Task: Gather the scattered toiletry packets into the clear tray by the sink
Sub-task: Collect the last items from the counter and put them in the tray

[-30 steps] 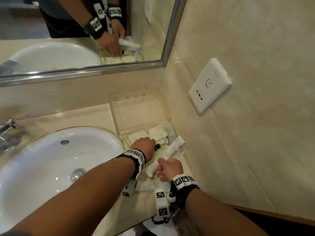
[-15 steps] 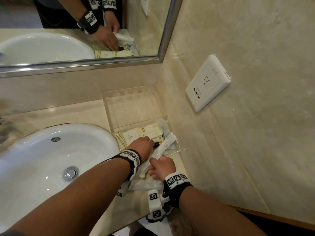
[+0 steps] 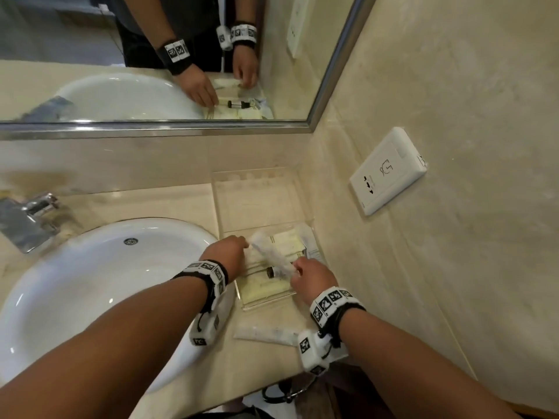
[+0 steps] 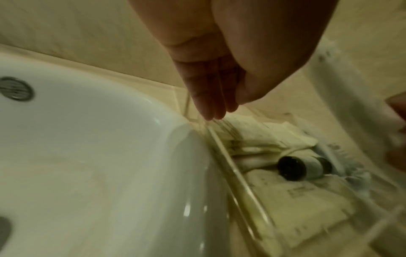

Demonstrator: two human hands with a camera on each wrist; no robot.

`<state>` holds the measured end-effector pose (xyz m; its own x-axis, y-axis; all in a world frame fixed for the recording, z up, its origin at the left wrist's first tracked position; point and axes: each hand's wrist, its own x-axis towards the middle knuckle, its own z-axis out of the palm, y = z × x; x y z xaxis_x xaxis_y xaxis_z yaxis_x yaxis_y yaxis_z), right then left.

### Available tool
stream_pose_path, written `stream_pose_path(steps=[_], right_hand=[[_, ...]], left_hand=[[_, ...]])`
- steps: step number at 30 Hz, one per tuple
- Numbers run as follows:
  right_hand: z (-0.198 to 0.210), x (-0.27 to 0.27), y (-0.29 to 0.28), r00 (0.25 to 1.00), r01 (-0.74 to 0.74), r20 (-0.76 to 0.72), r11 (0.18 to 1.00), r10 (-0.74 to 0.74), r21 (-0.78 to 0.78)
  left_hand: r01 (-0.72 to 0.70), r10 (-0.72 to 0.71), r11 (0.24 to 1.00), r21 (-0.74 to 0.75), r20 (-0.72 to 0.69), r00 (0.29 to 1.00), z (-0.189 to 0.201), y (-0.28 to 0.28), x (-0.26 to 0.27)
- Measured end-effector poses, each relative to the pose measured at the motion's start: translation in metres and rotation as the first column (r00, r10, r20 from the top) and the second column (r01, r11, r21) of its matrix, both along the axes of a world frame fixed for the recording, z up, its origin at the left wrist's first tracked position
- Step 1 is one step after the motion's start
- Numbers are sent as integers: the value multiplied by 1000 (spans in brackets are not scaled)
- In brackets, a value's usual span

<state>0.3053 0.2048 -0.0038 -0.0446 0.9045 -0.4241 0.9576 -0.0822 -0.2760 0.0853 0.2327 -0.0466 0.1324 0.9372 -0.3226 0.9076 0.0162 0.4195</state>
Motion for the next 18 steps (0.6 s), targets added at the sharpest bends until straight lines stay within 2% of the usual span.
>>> stream_pose_path(steps=[2, 5, 8, 11, 18], right_hand=[[-4, 3, 9, 984, -123, 127, 992, 123, -10], [-6, 4, 16, 895, -324, 293, 942, 336, -90], [-9, 1, 20, 808, -428, 371, 889, 457, -163], [-16, -3, 21, 752, -485, 414, 856, 514, -181], [-26, -6, 15, 820, -459, 355, 886, 450, -63]], left_hand=[[-35, 34, 999, -37, -24, 999, 0, -6, -14], [-19, 15, 997, -81, -46, 999, -1, -18, -24], [49, -54, 994, -93, -55, 997, -2, -28, -22], [152, -157, 985, -81, -53, 986, 0, -36, -12], [318, -325, 944, -86, -78, 943, 1, -48, 12]])
